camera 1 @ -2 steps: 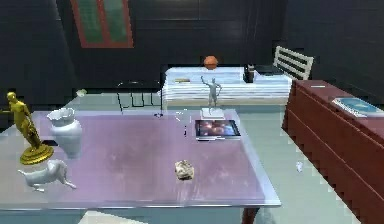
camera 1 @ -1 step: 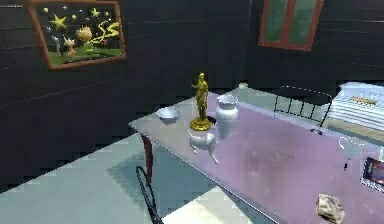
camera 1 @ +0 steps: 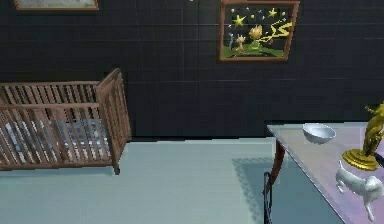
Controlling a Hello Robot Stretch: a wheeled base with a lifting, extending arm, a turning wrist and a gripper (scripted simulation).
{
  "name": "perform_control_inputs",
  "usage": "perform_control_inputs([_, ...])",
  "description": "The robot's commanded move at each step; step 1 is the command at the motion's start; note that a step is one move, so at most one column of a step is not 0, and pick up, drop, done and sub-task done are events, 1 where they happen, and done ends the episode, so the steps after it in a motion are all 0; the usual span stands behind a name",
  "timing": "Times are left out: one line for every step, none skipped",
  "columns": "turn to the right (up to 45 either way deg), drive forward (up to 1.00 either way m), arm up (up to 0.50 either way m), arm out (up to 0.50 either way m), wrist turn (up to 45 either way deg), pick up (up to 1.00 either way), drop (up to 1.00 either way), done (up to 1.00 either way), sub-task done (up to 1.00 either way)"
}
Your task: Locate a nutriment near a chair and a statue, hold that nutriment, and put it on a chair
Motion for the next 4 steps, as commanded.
perform_control_inputs([0.0,0.0,0.5,0.0,0.0,0.0,0.0,0.0,0.0])
perform_control_inputs([0.0,0.0,0.28,0.0,0.0,0.0,0.0,0.0,0.0])
perform_control_inputs([0.0,0.0,0.0,0.5,0.0,0.0,0.0,0.0,0.0])
perform_control_inputs([0.0,0.0,0.0,0.0,45.0,0.0,0.0,0.0,0.0])
